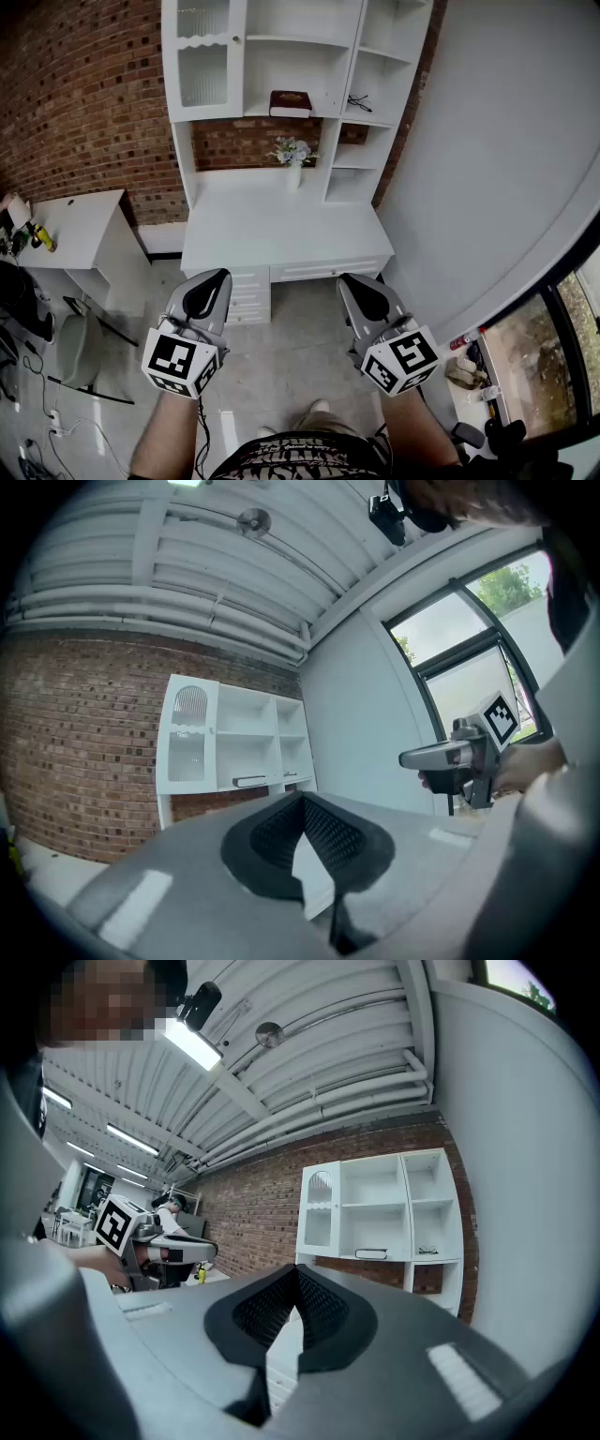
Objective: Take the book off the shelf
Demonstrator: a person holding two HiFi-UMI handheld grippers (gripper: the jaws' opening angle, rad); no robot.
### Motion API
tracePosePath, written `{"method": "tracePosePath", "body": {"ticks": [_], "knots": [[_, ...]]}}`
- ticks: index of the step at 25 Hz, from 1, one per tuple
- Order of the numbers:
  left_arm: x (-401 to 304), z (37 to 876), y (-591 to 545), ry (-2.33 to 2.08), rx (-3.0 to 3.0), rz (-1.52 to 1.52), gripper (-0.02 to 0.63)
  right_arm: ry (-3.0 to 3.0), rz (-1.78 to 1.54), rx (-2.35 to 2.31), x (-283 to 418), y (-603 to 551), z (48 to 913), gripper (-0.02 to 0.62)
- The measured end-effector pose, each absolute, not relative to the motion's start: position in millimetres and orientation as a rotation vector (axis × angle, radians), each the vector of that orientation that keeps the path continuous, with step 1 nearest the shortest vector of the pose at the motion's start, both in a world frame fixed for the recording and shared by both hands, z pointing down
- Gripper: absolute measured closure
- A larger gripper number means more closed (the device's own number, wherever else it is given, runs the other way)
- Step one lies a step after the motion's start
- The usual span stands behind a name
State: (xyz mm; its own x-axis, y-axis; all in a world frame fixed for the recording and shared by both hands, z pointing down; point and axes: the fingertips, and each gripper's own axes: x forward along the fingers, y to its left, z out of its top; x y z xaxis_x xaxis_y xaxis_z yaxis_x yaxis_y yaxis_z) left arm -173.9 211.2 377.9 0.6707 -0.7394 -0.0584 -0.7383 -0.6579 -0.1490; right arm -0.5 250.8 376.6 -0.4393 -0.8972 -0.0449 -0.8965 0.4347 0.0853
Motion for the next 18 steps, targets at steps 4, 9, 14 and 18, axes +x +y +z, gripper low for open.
{"method": "tracePosePath", "body": {"ticks": [4, 9, 14, 18], "knots": [[-183, 385, 217, 1.253, -2.736, -0.004, 0.603, -2.668, -0.12, 1.616, -11, 258, 379, 0.574], [-178, 392, 216, 1.246, -2.764, -0.005, 0.604, -2.673, -0.099, 1.633, -6, 264, 378, 0.572], [-176, 399, 216, 1.254, -2.76, -0.055, 0.603, -2.698, -0.045, 1.651, 1, 256, 381, 0.572], [-173, 398, 200, 1.265, -2.762, -0.053, 0.603, -2.698, -0.032, 1.658, 8, 244, 379, 0.572]]}}
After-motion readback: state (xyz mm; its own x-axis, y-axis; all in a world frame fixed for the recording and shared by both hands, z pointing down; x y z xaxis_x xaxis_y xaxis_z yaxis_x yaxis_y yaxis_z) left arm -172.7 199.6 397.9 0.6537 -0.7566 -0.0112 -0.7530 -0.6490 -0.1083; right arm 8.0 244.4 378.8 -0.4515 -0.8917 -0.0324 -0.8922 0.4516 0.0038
